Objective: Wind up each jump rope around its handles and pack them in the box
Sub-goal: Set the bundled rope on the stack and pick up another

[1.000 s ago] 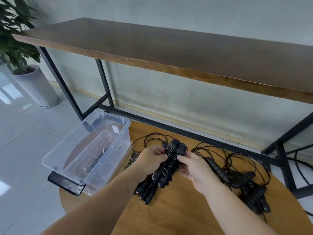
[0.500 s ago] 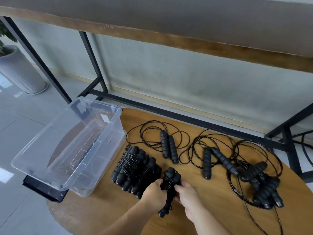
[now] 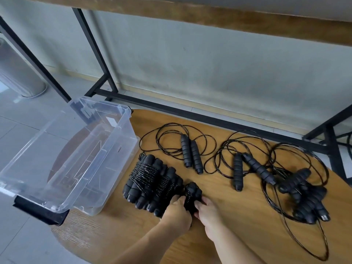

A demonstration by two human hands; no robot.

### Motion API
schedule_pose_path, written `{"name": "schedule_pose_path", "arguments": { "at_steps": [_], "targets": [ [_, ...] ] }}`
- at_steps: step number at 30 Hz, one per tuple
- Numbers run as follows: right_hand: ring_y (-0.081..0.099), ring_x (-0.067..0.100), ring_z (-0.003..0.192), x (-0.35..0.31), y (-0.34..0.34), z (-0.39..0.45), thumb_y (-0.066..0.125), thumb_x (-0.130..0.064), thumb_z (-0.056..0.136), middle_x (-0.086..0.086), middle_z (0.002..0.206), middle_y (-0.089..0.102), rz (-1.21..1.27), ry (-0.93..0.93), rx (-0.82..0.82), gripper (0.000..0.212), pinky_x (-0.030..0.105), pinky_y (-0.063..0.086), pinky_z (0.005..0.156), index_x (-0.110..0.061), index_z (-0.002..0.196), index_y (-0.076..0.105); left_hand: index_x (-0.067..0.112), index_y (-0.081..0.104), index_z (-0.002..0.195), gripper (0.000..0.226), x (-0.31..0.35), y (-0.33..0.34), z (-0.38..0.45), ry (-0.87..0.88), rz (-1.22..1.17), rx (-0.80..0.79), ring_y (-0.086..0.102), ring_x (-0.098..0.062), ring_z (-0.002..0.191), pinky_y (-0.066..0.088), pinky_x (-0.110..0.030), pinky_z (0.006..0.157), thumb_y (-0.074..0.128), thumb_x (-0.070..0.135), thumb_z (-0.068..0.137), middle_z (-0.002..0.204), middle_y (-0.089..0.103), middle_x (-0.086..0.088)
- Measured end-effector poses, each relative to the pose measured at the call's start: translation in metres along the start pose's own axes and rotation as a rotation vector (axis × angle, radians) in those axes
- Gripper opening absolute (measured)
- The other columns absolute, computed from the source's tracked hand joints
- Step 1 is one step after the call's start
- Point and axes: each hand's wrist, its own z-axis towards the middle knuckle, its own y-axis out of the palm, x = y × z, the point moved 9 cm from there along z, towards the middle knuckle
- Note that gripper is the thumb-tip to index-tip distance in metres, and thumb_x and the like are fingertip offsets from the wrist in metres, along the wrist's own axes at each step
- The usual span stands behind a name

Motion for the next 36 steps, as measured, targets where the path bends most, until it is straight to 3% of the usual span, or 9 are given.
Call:
{"name": "schedule_pose_path", "arguments": {
  "at_steps": [7, 10, 12, 17, 19, 21, 27, 32, 36],
  "targets": [
    [0.059, 0.028, 0.115, 0.003, -0.005, 0.005, 0.062, -0.031, 0.094, 0.009, 0.133, 0.059, -0.075, -0.016, 0.071, 0.052, 0.046, 0.051, 0.1, -0.017, 0.142, 0.048, 0.016, 0.021, 0.156, 0.056, 0.001, 0.002, 0.001, 0.073, 0.021, 0.075, 0.029, -0.015, 0.145, 0.032, -0.025, 0.114, 0.039, 0.016, 0.103, 0.163, 0.014, 0.001],
    [0.064, 0.024, 0.093, 0.004, -0.014, -0.003, 0.061, -0.028, 0.095, 0.009, 0.108, 0.067, -0.045, 0.031, 0.086, 0.041, 0.037, 0.055, 0.09, -0.013, 0.133, 0.055, 0.015, 0.025, 0.154, 0.053, 0.006, 0.001, 0.001, 0.107, 0.026, 0.088, 0.031, -0.016, 0.144, 0.034, -0.025, 0.113, 0.038, 0.017, 0.103, 0.162, 0.018, 0.002],
    [0.057, 0.019, 0.069, -0.003, -0.023, -0.011, 0.059, -0.018, 0.097, 0.009, 0.082, 0.062, 0.041, 0.049, 0.093, 0.023, 0.029, 0.054, 0.067, -0.008, 0.118, 0.06, 0.02, 0.033, 0.151, 0.05, 0.009, -0.007, 0.0, 0.099, -0.012, 0.14, 0.047, -0.016, 0.133, 0.045, -0.026, 0.104, 0.04, 0.018, 0.101, 0.157, 0.026, 0.005],
    [0.053, 0.016, 0.056, -0.038, -0.067, -0.047, 0.059, -0.015, 0.096, 0.007, 0.069, 0.061, 0.191, 0.008, 0.176, 0.018, 0.025, 0.05, 0.053, 0.0, 0.096, 0.068, 0.025, 0.065, 0.114, 0.022, 0.046, -0.028, -0.005, 0.199, -0.198, 0.186, 0.059, -0.009, 0.078, 0.044, -0.016, 0.06, 0.048, 0.023, 0.1, 0.102, 0.065, 0.006],
    [0.048, 0.015, 0.053, -0.053, -0.086, -0.061, 0.059, -0.019, 0.096, 0.004, 0.066, 0.058, 0.225, -0.024, 0.211, 0.02, 0.025, 0.043, 0.05, -0.002, 0.091, 0.068, 0.024, 0.066, 0.093, 0.016, 0.065, -0.034, -0.005, 0.224, -0.26, 0.161, 0.055, -0.01, 0.058, 0.042, -0.019, 0.05, 0.051, 0.026, 0.099, 0.071, 0.062, 0.007],
    [0.044, 0.014, 0.053, -0.069, -0.105, -0.076, 0.061, -0.024, 0.096, 0.002, 0.065, 0.055, 0.247, -0.058, 0.249, 0.023, 0.025, 0.037, 0.05, -0.004, 0.09, 0.069, 0.02, 0.066, 0.089, 0.018, 0.085, -0.036, -0.006, 0.238, -0.309, 0.118, 0.05, -0.013, 0.051, 0.043, -0.022, 0.05, 0.053, 0.029, 0.098, 0.06, 0.056, 0.005],
    [0.042, 0.013, 0.054, -0.121, -0.116, -0.076, 0.06, -0.025, 0.097, 0.003, 0.068, 0.054, 0.205, -0.152, 0.215, 0.023, 0.025, 0.035, 0.051, -0.005, 0.092, 0.07, 0.019, 0.064, 0.12, 0.026, 0.108, -0.074, 0.011, 0.191, -0.41, 0.201, 0.058, -0.01, 0.067, 0.044, -0.021, 0.055, 0.052, 0.03, 0.1, 0.081, 0.063, 0.005],
    [0.05, 0.012, 0.059, -0.169, -0.076, -0.029, 0.055, -0.02, 0.098, 0.003, 0.072, 0.06, 0.016, -0.262, 0.104, 0.021, 0.024, 0.04, 0.053, -0.007, 0.094, 0.071, 0.015, 0.062, 0.119, 0.027, 0.099, -0.113, 0.062, 0.046, -0.291, 0.313, 0.06, -0.016, 0.077, 0.046, -0.025, 0.057, 0.044, 0.02, 0.1, 0.094, 0.065, -0.003],
    [0.06, 0.019, 0.076, -0.19, -0.044, 0.034, 0.051, -0.028, 0.099, 0.003, 0.087, 0.068, -0.267, -0.357, 0.112, 0.025, 0.027, 0.046, 0.063, -0.012, 0.102, 0.071, 0.005, 0.06, 0.117, 0.03, 0.09, -0.125, 0.112, -0.051, -0.094, 0.324, 0.057, -0.028, 0.108, 0.051, -0.037, 0.091, 0.039, 0.011, 0.096, 0.119, 0.06, -0.012]
  ]
}}
